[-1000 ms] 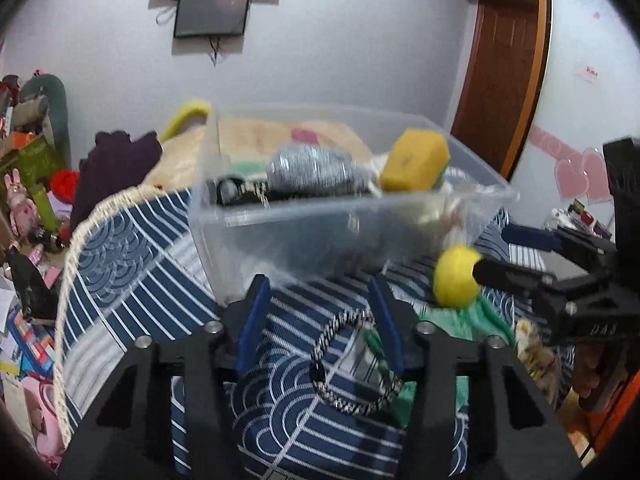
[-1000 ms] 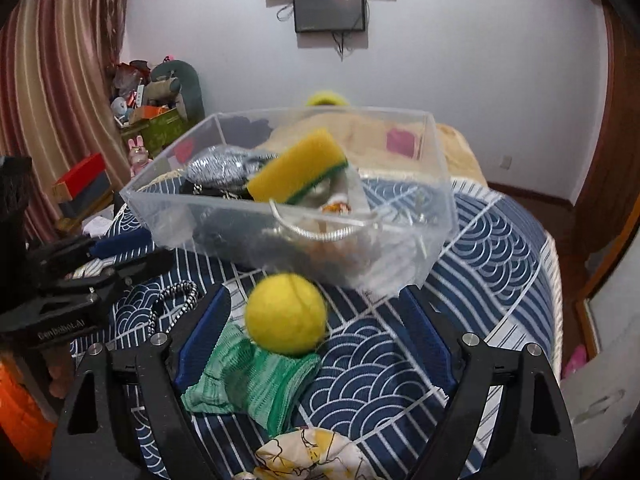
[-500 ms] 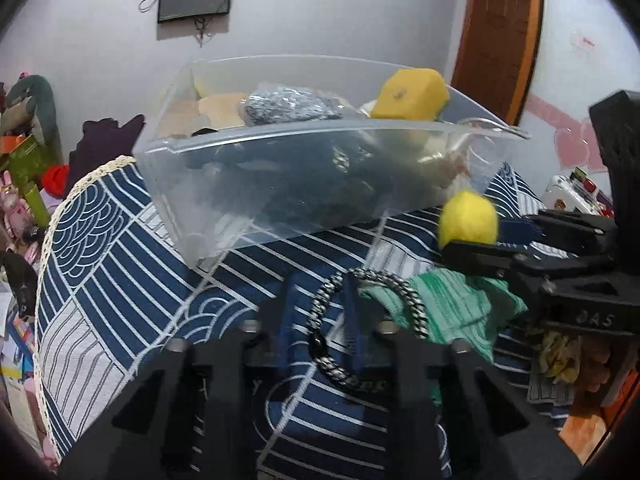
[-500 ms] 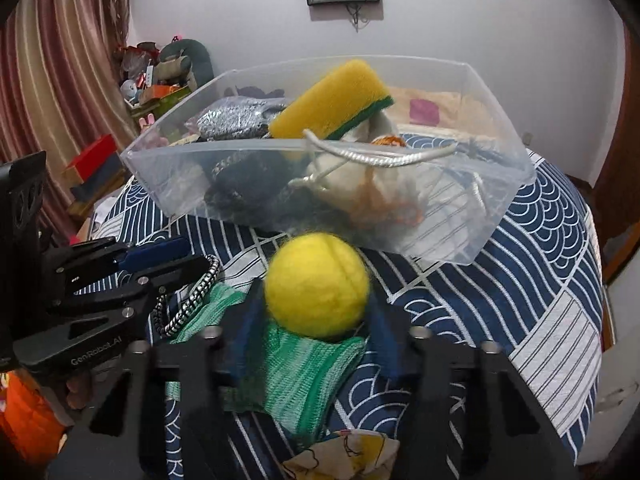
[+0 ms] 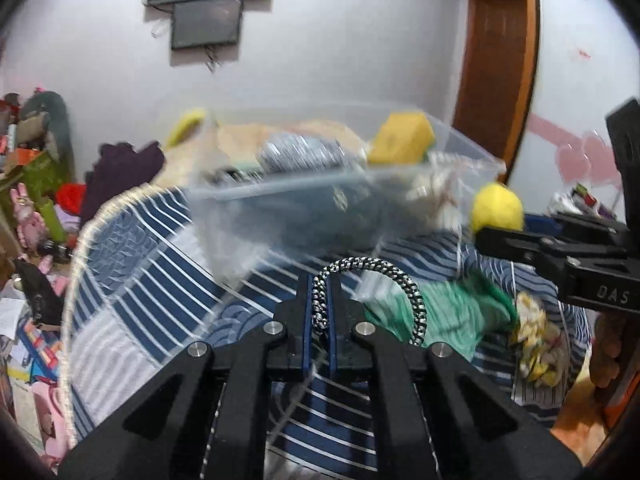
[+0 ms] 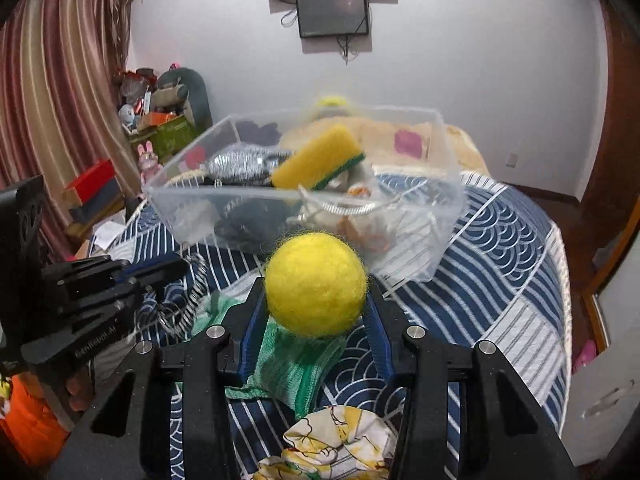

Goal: Organize soft objects
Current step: 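Grasp the beaded bracelet with the left tool while the right tool grasps the yellow ball, then drop the bracelet and the yellow ball into the clear box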

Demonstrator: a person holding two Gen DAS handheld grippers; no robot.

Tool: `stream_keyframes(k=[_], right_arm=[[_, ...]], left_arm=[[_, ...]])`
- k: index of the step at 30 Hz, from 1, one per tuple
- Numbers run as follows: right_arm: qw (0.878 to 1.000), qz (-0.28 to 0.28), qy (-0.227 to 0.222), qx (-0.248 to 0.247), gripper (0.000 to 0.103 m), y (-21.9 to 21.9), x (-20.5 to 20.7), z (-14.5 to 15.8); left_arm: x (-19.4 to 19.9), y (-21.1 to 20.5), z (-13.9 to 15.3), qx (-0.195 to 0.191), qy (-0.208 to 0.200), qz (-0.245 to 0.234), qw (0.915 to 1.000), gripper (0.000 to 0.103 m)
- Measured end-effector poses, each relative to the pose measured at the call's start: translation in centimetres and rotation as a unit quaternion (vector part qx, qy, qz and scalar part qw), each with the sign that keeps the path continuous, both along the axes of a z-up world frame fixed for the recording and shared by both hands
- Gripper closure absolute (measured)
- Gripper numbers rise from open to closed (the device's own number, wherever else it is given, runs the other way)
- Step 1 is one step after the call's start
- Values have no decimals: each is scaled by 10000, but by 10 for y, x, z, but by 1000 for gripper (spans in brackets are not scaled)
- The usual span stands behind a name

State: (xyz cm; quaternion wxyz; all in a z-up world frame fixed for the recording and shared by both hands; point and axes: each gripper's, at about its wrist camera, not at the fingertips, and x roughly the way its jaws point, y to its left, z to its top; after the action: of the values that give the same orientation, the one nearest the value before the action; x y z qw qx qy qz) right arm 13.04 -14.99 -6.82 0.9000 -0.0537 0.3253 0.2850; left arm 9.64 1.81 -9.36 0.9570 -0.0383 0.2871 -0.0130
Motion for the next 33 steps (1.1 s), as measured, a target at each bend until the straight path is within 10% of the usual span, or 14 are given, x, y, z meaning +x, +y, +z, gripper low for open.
stream_keyframes(k=[20,33], right_arm=[[9954,-480,-809,160,61,-10,15,43],[9973,-512,-489,-171,60,2,51,24]], left_arm=[[28,34,63,-196,-684,526,9961,98],[90,51,40,-84,-268,784,9965,98]])
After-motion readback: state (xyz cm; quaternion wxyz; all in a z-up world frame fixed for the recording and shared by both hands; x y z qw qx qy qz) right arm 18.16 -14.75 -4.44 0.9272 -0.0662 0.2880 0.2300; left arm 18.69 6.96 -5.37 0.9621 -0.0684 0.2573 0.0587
